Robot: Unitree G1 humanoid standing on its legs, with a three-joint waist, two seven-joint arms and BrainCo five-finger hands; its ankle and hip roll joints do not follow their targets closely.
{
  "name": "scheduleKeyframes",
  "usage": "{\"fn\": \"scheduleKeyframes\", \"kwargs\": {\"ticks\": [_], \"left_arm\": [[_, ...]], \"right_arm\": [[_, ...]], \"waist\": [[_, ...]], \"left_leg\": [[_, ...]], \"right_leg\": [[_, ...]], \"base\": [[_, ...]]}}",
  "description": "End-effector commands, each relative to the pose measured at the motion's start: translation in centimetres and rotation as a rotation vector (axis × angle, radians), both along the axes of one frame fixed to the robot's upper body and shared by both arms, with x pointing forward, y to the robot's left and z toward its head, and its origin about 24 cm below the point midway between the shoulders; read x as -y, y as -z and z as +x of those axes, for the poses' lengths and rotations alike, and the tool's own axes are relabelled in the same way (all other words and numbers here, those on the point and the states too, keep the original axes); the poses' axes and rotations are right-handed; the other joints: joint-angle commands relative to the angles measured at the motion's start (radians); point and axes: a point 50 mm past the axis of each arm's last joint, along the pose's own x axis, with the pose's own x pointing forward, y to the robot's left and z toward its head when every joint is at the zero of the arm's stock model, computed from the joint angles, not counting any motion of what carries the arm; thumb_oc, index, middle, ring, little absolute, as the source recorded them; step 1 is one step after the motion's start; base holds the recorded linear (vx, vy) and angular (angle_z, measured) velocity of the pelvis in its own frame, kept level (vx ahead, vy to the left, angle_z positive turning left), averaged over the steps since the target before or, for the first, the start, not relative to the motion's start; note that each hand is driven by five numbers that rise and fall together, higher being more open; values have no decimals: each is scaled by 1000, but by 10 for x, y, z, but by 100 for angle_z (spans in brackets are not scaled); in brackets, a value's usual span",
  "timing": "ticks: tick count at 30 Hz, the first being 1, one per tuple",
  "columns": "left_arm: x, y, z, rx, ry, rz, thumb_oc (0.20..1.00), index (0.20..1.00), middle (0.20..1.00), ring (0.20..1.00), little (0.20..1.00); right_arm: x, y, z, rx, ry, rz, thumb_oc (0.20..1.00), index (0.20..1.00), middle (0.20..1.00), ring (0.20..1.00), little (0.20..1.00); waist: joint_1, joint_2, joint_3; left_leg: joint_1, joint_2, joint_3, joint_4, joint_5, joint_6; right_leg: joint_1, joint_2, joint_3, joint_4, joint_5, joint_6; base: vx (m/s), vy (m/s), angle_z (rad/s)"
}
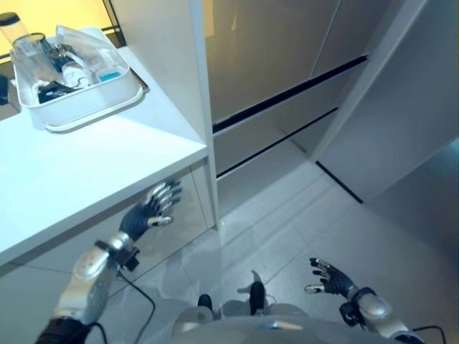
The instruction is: Take the drinks into the refrigerator
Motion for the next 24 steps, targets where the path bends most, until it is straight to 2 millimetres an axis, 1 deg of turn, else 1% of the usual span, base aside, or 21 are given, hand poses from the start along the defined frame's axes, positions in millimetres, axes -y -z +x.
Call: {"fn": "scheduleKeyframes", "kwargs": {"ticks": [1, 5, 6, 7, 8, 10, 12, 13, 14, 15, 16, 17, 20, 24], "left_arm": [[7, 6, 5, 32, 25, 142, 1000, 1000, 1000, 1000, 1000], [7, 36, -11, -113, -13, 242, 1000, 1000, 1000, 1000, 1000], [7, 36, -11, -113, -13, 242, 1000, 1000, 1000, 1000, 1000], [7, 53, -23, -212, -55, 273, 1000, 1000, 1000, 1000, 1000], [5, 62, -31, -271, -86, 294, 1000, 1000, 1000, 1000, 1000], [6, 76, -47, -380, -129, 314, 1000, 1000, 1000, 1000, 1000], [10, 87, -61, -471, -166, 322, 1000, 1000, 1000, 1000, 1000], [14, 91, -64, -494, -163, 321, 1000, 1000, 1000, 1000, 1000], [17, 91, -62, -487, -171, 299, 1000, 1000, 1000, 1000, 1000], [19, 92, -64, -492, -191, 287, 1000, 1000, 1000, 1000, 1000], [19, 92, -64, -492, -191, 287, 1000, 1000, 1000, 1000, 1000], [21, 94, -66, -493, -227, 279, 1000, 1000, 1000, 1000, 1000], [22, 97, -70, -528, -265, 253, 1000, 1000, 1000, 1000, 1000], [23, 98, -72, -542, -282, 246, 1000, 1000, 1000, 1000, 1000]], "right_arm": [[7, -10, 20, 70, -6, -46, 1000, 1000, 1000, 1000, 1000], [8, -6, 17, 48, 0, -65, 1000, 1000, 1000, 1000, 1000], [8, -6, 17, 48, 0, -65, 1000, 1000, 1000, 1000, 1000], [7, -2, 14, 26, 8, -76, 1000, 1000, 1000, 1000, 1000], [6, -1, 15, 25, 13, -75, 1000, 1000, 1000, 1000, 1000], [4, 5, 8, -12, 36, -78, 1000, 1000, 1000, 1000, 1000], [-1, 9, 7, -28, 56, -59, 1000, 1000, 1000, 1000, 1000], [-3, 11, 4, -43, 63, -51, 1000, 1000, 1000, 1000, 1000], [-5, 13, 2, -57, 75, -41, 1000, 1000, 1000, 1000, 1000], [-6, 14, 2, -61, 81, -34, 1000, 1000, 1000, 1000, 1000], [-6, 14, 2, -61, 81, -34, 1000, 1000, 1000, 1000, 1000], [-10, 19, -4, -94, 83, -32, 1000, 1000, 1000, 1000, 1000], [-14, 22, -7, -112, 74, -31, 1000, 1000, 1000, 1000, 1000], [-15, 22, -6, -119, 75, -34, 1000, 1000, 1000, 1000, 1000]], "waist": [[-3, 0, -12], [-6, 1, -17], [-6, 1, -17], [-6, 1, -21], [-6, 0, -23], [-6, 1, -28], [-5, 1, -32], [-5, 2, -35], [-5, 3, -36], [-3, 3, -37], [-4, 3, -37], [0, 2, -40], [2, 2, -44], [3, 3, -46]], "left_leg": [[-13, -18, -25, 12, -63, 31], [-13, -20, -26, 12, -64, 31], [-13, -20, -26, 12, -64, 31], [-13, -21, -28, 11, -64, 31], [-12, -22, -29, 10, -63, 32], [-11, -23, -31, 8, -63, 32], [-10, -24, -33, 7, -63, 32], [-10, -25, -34, 6, -62, 32], [-11, -25, -33, 6, -61, 32], [-12, -25, -34, 6, -60, 32], [-13, -25, -34, 6, -60, 32], [-15, -27, -37, 4, -57, 32], [-19, -29, -41, 1, -54, 31], [-21, -29, -42, 1, -52, 30]], "right_leg": [[-43, -77, -19, 127, -33, 118], [-40, -76, -21, 126, -37, 115], [-40, -76, -21, 126, -37, 115], [-36, -76, -20, 123, -38, 113], [-34, -75, -20, 122, -38, 112], [-30, -75, -22, 117, -38, 110], [-27, -76, -23, 114, -37, 107], [-24, -76, -23, 112, -36, 107], [-24, -76, -24, 111, -35, 106], [-24, -76, -25, 108, -35, 106], [-24, -76, -25, 108, -35, 106], [-21, -77, -27, 102, -32, 105], [-15, -78, -29, 90, -29, 104], [-11, -78, -34, 81, -25, 103]], "base": [[-3, 5, -3], [0, 0, 0], [0, 0, 0], [0, 0, 0], [0, 0, 0], [0, 0, 0], [0, 0, 0], [0, 0, 0], [0, 0, 0], [0, 0, 0], [0, 0, 0], [-5, -12, 4], [1, -15, 5], [-8, -5, 5]]}}
